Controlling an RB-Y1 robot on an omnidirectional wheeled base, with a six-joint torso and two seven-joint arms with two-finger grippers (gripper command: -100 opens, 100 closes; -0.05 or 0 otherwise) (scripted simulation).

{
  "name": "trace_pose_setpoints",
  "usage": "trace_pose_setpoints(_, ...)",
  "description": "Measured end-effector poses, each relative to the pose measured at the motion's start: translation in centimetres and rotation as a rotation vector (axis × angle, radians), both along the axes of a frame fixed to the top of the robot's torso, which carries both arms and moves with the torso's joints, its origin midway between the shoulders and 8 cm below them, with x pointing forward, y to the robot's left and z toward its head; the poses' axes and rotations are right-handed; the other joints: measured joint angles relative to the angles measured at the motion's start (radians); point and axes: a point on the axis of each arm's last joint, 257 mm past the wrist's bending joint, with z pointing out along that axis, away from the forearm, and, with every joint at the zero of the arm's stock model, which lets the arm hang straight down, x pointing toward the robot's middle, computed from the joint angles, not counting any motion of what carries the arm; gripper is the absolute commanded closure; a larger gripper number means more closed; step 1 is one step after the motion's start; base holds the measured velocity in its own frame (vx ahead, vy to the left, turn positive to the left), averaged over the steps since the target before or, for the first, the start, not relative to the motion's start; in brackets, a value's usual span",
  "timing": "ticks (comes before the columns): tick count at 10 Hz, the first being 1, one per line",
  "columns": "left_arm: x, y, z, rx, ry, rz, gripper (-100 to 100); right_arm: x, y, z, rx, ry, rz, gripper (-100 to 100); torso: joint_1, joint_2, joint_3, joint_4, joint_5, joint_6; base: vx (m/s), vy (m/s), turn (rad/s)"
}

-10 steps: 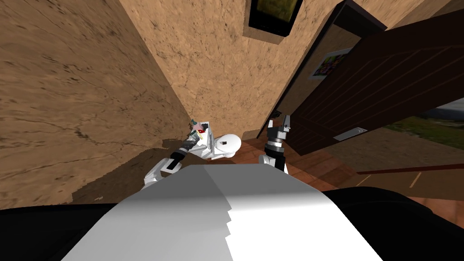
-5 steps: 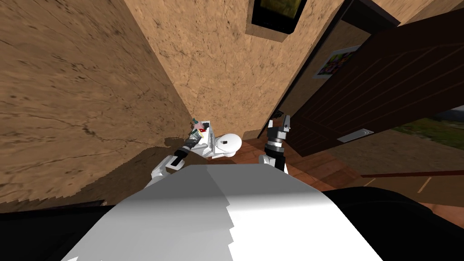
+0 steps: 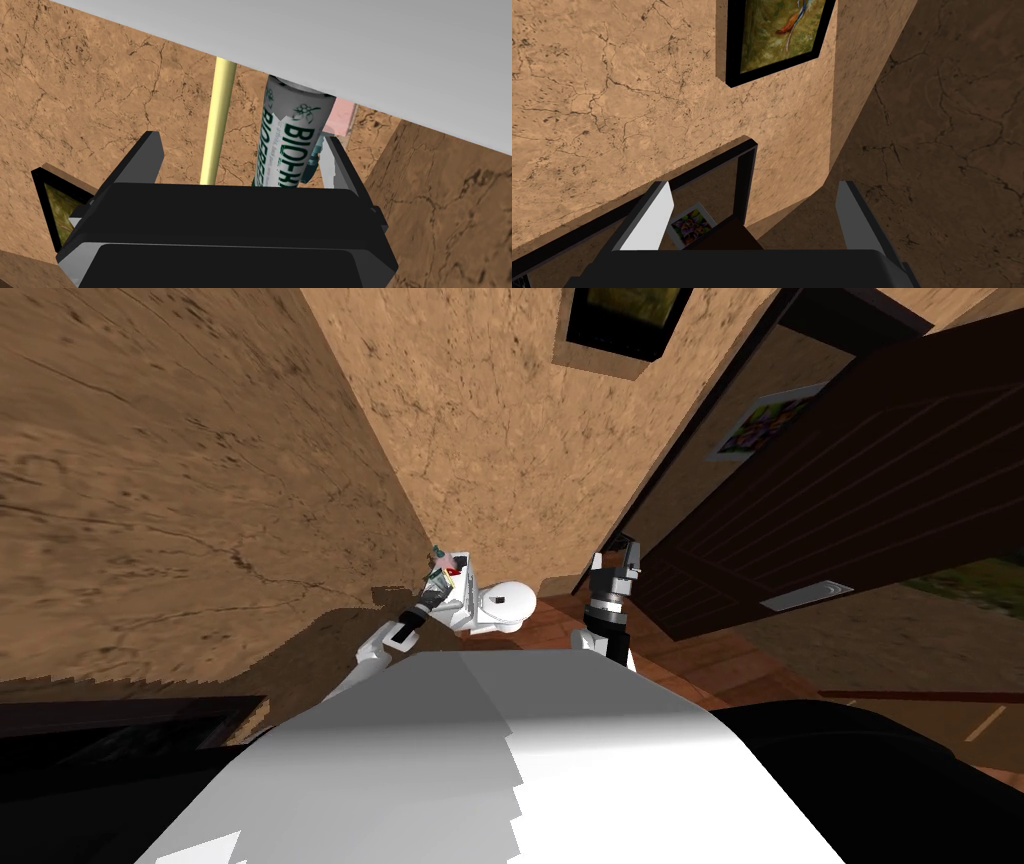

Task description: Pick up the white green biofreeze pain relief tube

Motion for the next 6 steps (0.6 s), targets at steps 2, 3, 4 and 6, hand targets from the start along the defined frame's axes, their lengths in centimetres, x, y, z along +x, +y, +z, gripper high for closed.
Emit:
trace_pose_setpoints(2,1.0,0.3,-0.3,0.001,0.006,0.005,-100,0.0,0.0,0.0,0.000,0.000,0.000,0,0.000,-0.002,-0.001,0.000,0.000,0.000,-0.017,-0.002,0.068)
trace_pose_setpoints(3,1.6,-0.2,-0.6,-0.006,0.006,-0.010,-100,0.0,0.0,0.0,0.000,0.000,0.000,0,0.000,-0.001,-0.001,0.000,0.000,0.000,-0.043,-0.012,0.088)
trace_pose_setpoints(4,2.4,-0.7,-0.4,-0.008,0.003,-0.022,-100,0.0,0.0,0.0,0.000,0.000,0.000,0,0.000,0.000,0.000,0.000,0.000,0.000,-0.021,-0.008,-0.011)
trace_pose_setpoints(6,3.2,-0.7,-0.8,-0.007,0.012,-0.015,-100,0.0,0.0,0.0,0.000,0.000,0.000,0,0.000,-0.002,-0.001,0.000,0.000,0.000,-0.019,-0.001,0.068)
